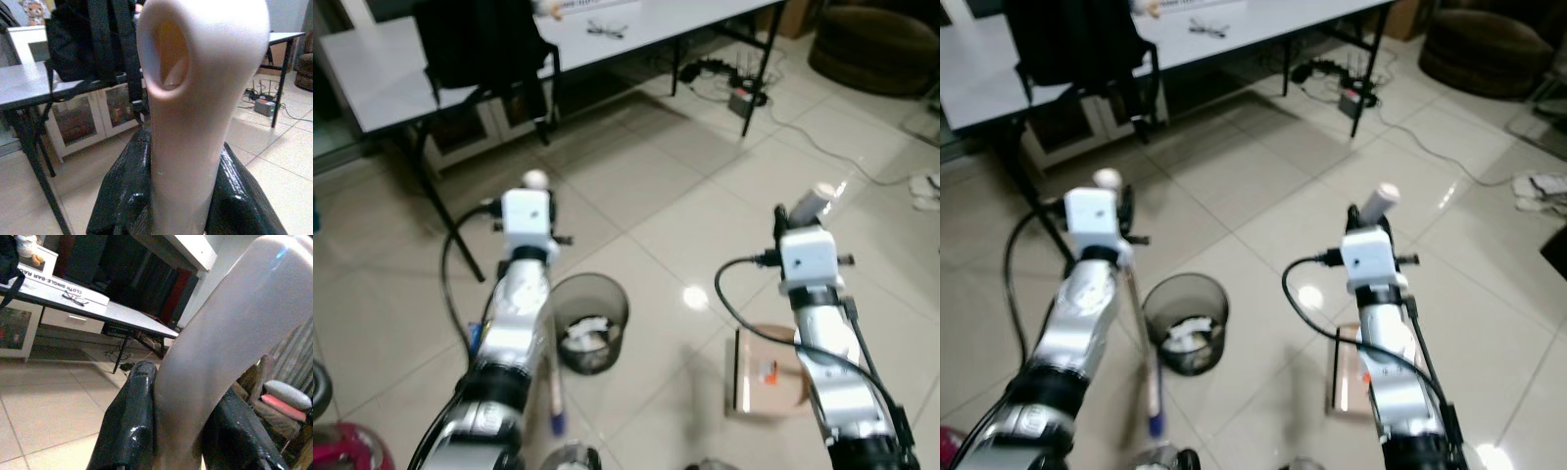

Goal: Sweep floor

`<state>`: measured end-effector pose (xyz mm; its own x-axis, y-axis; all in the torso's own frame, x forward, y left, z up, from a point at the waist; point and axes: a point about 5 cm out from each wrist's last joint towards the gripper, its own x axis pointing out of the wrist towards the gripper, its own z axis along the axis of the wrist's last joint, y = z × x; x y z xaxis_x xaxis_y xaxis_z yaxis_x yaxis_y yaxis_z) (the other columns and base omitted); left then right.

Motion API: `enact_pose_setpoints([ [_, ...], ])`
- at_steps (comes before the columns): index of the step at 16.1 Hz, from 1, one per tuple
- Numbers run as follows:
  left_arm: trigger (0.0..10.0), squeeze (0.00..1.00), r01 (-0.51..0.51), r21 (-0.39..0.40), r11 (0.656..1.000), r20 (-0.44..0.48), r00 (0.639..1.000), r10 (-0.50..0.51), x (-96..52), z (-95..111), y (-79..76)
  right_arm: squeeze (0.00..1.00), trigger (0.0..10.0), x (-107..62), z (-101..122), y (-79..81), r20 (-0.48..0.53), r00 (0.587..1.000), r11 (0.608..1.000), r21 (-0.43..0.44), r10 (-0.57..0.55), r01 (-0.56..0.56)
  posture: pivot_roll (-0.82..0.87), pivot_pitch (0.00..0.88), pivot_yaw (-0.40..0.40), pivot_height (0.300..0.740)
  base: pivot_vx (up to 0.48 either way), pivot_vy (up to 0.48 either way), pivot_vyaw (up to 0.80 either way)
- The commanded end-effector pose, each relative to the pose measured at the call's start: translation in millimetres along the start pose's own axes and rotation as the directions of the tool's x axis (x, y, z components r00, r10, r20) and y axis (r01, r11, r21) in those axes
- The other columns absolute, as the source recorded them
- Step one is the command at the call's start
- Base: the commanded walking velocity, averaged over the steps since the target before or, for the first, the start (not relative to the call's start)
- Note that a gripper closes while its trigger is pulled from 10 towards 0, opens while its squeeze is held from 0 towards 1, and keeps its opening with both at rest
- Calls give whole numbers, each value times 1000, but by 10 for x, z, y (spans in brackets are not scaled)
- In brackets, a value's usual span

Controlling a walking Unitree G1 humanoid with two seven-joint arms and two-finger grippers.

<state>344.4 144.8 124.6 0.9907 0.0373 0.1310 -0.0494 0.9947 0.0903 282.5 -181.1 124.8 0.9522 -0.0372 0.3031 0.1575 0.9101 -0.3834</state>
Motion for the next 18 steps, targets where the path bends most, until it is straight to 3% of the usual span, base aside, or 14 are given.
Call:
enact_pose_setpoints([
  [1, 10000, 0, 32, -33, 999, 72, 997, -29, 61, 137, -80, 0, 10000, 33, 113, -29, 51, 998, 1000, 8, -25, 25, -28, 64, 58, 740, 0, 0, 0],
  [5, 10000, 0, 149, -46, 988, 120, 983, -142, 168, 209, -382, 0, 10000, -72, 82, 50, 12, 1000, 999, 32, -15, 15, -39, 69, 59, 740, 0, 0, 0],
  [7, 10000, 0, 294, -45, 955, 173, 943, -283, 130, 276, -652, 0, 10000, -100, 64, 56, -4, 1000, 999, 38, -12, 12, -42, 70, 56, 740, 0, 0, 0],
  [9, 10000, 0, 429, -82, 899, 212, 889, -405, 72, 344, -916, 0, 10000, -127, 44, 57, -17, 1000, 999, 36, -11, 12, -42, 70, 55, 740, 0, 0, 0],
  [12, 10000, 0, 462, -70, 884, 239, 868, -435, 45, 376, -1050, 0, 10000, -135, 47, 62, -22, 1000, 999, 38, -10, 11, -47, 69, 56, 740, 0, 0, 0],
  [15, 10000, 0, 414, -24, 910, 220, 890, -399, 108, 339, -850, 0, 10000, -134, 51, 71, -40, 999, 996, 87, -24, 28, -40, 69, 56, 740, 0, 0, 0],
  [18, 10000, 0, 351, 67, 934, 178, 917, -358, 102, 222, -402, 0, 10000, -116, -3, 64, -126, 989, 978, 185, -72, 95, -19, 70, 51, 740, 0, 0, 0],
])
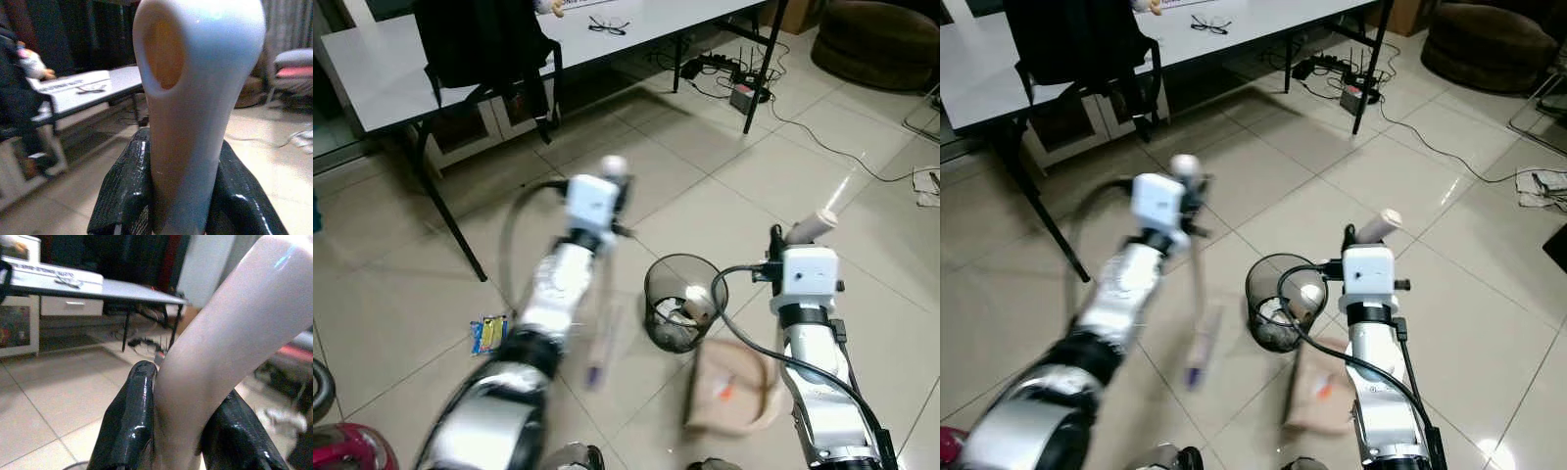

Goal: Sweep floor

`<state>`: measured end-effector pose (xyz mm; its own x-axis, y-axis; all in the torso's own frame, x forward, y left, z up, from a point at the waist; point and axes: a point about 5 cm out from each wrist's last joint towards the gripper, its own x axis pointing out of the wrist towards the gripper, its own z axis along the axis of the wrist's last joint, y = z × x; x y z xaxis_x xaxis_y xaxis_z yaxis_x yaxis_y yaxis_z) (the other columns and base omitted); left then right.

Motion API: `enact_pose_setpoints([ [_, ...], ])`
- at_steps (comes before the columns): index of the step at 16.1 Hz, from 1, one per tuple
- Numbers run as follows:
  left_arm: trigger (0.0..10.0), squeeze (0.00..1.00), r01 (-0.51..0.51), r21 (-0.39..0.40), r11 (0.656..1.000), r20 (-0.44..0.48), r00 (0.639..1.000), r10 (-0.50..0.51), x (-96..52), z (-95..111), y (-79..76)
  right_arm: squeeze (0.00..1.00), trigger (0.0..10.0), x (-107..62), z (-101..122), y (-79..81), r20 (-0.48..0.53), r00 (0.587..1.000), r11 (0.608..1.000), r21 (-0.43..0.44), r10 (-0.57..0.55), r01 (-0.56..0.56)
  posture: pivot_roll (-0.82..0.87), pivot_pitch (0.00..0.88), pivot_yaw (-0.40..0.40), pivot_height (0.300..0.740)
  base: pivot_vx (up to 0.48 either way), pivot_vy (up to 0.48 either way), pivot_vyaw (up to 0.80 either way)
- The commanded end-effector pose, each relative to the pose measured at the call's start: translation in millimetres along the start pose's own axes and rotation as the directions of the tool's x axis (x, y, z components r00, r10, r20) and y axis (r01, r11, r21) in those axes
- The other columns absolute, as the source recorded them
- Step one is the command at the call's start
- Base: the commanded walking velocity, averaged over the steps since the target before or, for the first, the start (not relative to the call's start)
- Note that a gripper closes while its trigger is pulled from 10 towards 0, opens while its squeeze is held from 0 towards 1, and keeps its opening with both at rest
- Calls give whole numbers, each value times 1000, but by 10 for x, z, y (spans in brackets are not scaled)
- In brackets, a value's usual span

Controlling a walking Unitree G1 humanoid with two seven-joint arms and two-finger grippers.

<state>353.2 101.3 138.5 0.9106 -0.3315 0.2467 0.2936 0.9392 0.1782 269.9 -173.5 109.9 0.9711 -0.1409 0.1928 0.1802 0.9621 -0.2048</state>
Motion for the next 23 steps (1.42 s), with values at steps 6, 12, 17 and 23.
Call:
enact_pose_setpoints([
  [6, 10000, 0, -61, 114, 992, -27, 998, 64, -479, 24, 445, 0, 10000, 164, 21, 18, -153, 986, 962, 254, -67, 105, 2, 64, 41, 740, 0, 114, 0],
  [12, 10000, 0, -190, 94, 977, -53, 979, 195, -635, 118, 535, 0, 10000, 236, 217, 196, -79, 996, 949, 316, 47, -19, 3, 56, 33, 740, 0, 418, 0],
  [17, 10000, 0, -190, 92, 977, -64, 978, 197, -591, 179, 493, 0, 10000, 254, 218, 155, -80, 996, 947, 322, 26, 1, -1, 34, 51, 740, 0, 419, -359],
  [23, 10000, 0, -179, 94, 979, -75, 980, 186, -568, 212, 472, 0, 10000, 256, 208, 162, -83, 996, 947, 322, 26, 2, 3, 13, 53, 740, 0, 424, -617],
])
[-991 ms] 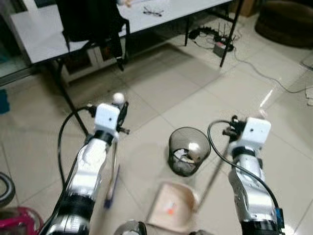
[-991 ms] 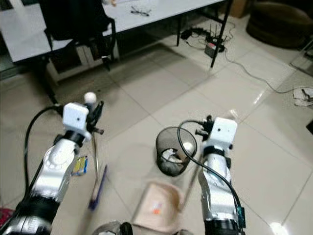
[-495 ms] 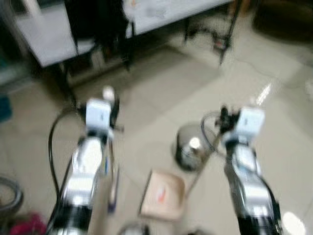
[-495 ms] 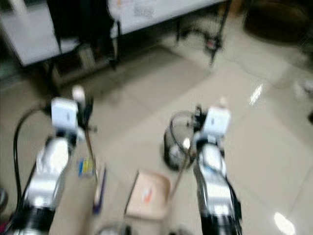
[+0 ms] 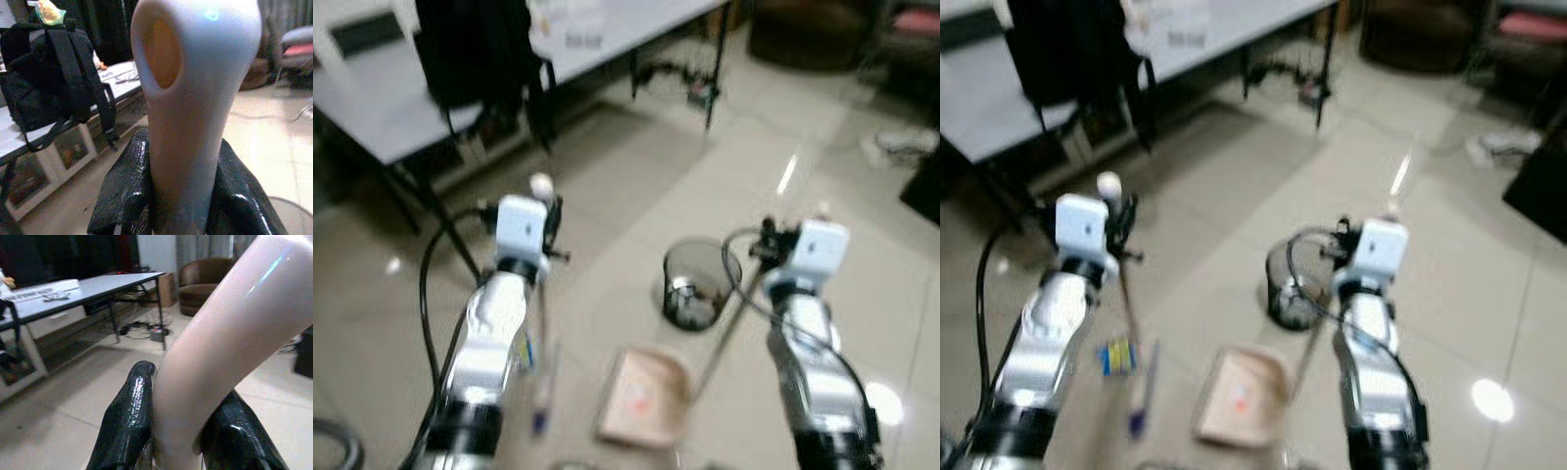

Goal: Sweep floor

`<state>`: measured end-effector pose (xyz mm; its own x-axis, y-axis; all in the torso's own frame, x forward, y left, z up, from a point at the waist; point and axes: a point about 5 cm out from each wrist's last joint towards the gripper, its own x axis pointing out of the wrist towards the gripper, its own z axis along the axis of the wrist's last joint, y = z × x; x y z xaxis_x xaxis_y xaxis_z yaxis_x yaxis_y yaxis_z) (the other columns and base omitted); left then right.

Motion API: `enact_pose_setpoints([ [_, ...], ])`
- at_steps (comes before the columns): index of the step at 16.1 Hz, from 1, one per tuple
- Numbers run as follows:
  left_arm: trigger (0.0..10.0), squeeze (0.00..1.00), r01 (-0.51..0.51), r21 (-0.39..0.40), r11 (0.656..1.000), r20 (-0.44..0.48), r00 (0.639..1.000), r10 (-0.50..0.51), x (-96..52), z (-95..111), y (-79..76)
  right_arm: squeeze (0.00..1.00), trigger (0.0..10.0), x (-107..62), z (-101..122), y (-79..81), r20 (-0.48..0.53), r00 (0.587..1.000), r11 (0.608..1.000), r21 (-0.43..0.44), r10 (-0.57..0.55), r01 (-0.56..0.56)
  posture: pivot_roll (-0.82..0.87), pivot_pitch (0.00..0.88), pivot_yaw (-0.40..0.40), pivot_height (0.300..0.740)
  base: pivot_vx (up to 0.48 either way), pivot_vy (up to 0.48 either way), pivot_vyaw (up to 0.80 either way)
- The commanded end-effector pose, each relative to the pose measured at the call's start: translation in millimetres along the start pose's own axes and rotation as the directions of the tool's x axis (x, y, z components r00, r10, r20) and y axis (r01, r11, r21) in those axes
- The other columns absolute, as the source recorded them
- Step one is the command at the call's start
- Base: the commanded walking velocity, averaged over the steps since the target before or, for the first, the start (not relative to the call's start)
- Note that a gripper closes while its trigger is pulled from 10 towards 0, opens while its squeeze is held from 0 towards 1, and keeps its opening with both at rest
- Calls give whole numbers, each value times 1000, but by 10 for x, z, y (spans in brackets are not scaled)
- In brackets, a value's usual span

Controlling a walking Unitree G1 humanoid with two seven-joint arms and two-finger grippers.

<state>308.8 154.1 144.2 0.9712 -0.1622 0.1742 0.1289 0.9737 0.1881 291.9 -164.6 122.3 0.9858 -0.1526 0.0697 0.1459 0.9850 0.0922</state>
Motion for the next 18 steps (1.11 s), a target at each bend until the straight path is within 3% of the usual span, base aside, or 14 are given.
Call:
enact_pose_setpoints([
  [1, 10000, 0, -25, 38, 999, 22, 999, 24, -1, 67, 105, 0, 10000, 23, 81, 84, 35, 999, 999, 24, 21, -21, 4, 11, 52, 740, 0, 424, -544],
  [7, 10000, 0, -23, 42, 999, 18, 1000, 22, -10, 67, 104, 0, 10000, 42, 83, 70, 38, 999, 999, 27, 16, -17, 5, 0, 57, 740, 0, 425, -423],
  [8, 10000, 0, -22, 85, 996, 41, 999, 19, -18, 100, 92, 0, 10000, 49, 77, 81, 36, 999, 999, 16, 30, -31, 7, 1, 55, 740, 0, 0, 0],
  [11, 10000, 0, -33, 87, 996, 25, 999, 31, -23, 85, 81, 0, 10000, 70, 89, 106, 42, 998, 999, -11, 51, -51, 9, 5, 53, 740, 0, -480, 0],
  [13, 10000, 0, -58, -4, 998, 8, 998, 58, -27, 67, 68, 0, 10000, 103, 116, 82, 46, 998, 999, -20, 46, -45, 8, 6, 53, 740, 0, -240, 0],
  [16, 10000, 0, -58, -25, 998, 6, 998, 59, -20, 85, 39, 0, 10000, 160, 150, 46, 49, 997, 998, -36, 54, -52, 7, 10, 48, 740, 0, 0, 0],
  [18, 10000, 0, -74, -7, 997, 10, 997, 74, -3, 97, 48, 0, 10000, 187, 141, 64, 38, 996, 993, -94, 78, -74, 8, 12, 48, 740, 0, 0, 0],
])
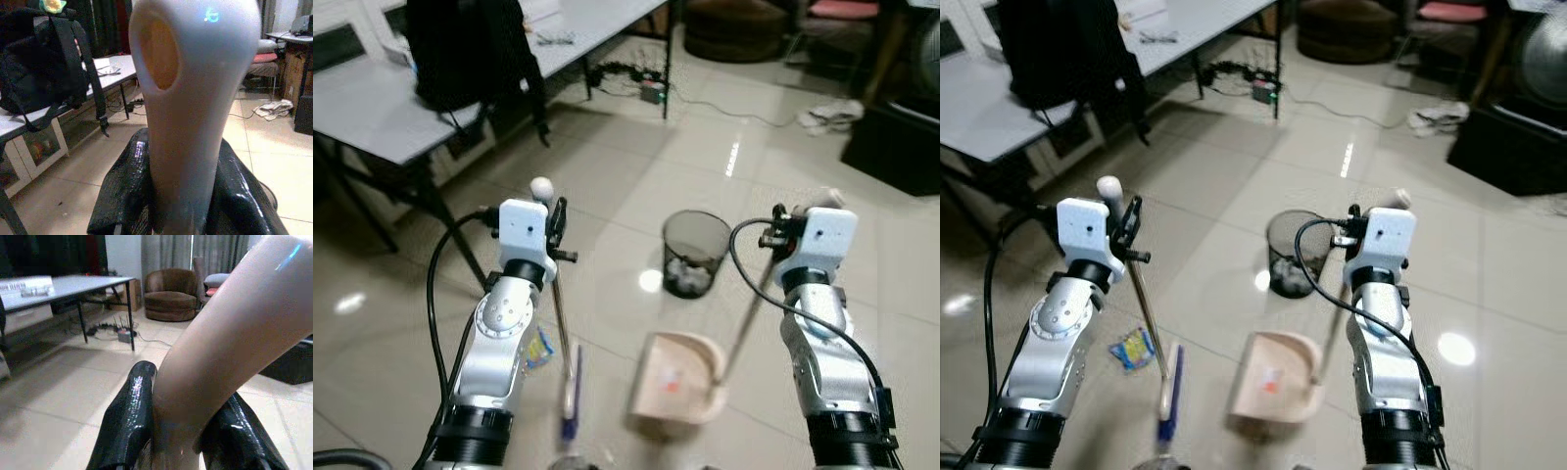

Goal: Sweep floor

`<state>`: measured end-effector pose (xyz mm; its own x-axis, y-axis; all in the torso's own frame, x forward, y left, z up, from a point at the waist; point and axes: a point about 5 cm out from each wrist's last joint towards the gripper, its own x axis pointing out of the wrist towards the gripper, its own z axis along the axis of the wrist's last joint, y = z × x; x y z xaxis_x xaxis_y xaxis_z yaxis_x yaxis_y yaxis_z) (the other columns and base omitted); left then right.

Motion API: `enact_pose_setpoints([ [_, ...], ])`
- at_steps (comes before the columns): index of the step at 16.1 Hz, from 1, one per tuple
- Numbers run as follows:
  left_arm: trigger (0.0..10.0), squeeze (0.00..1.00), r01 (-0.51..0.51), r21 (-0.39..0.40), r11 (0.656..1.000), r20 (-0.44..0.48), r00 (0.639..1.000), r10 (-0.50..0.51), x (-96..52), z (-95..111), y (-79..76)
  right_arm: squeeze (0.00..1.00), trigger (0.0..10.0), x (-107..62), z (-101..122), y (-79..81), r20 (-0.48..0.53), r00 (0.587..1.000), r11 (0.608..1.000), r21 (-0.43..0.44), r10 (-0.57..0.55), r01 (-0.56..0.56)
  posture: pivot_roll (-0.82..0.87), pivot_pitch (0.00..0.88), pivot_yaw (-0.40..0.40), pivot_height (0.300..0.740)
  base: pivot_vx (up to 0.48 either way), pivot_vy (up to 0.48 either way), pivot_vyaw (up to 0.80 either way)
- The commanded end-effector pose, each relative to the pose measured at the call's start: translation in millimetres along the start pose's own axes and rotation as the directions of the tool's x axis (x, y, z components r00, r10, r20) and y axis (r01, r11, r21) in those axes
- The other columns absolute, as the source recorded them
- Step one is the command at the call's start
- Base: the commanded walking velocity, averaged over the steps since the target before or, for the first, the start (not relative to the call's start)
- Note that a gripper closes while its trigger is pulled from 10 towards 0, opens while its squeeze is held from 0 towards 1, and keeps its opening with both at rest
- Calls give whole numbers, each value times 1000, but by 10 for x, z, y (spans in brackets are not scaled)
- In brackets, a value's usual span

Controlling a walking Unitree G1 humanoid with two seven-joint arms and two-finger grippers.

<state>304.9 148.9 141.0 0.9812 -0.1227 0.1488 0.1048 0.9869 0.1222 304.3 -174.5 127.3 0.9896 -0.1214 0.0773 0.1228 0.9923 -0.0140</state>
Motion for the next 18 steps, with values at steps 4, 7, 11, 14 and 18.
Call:
enact_pose_setpoints([
  [4, 10000, 0, -39, 58, 998, 49, 998, 36, 73, 135, 66, 0, 10000, 60, 101, 165, 31, 998, 998, 1, 62, -62, 6, 13, 50, 740, 248, 0, 356],
  [7, 10000, 0, -27, 66, 997, 48, 999, 24, 84, 136, 34, 0, 10000, 69, 107, 150, 34, 998, 998, -14, 60, -59, 3, 14, 52, 740, 356, 0, 800],
  [11, 10000, 0, -30, 72, 997, 45, 999, 27, 92, 130, 34, 0, 10000, 96, 124, 116, 43, 998, 999, -22, 42, -41, 3, 14, 48, 740, 362, 0, 800],
  [14, 10000, 0, -29, 70, 997, 44, 999, 26, 98, 128, 31, 0, 10000, 108, 130, 97, 46, 998, 999, -27, 30, -29, 2, 12, 49, 740, 361, 0, 800],
  [18, 10000, 0, -26, 70, 997, 44, 999, 23, 104, 126, 23, 0, 10000, 111, 131, 74, 54, 998, 1000, -27, 17, -16, 0, 15, 49, 740, 363, 0, 702],
])
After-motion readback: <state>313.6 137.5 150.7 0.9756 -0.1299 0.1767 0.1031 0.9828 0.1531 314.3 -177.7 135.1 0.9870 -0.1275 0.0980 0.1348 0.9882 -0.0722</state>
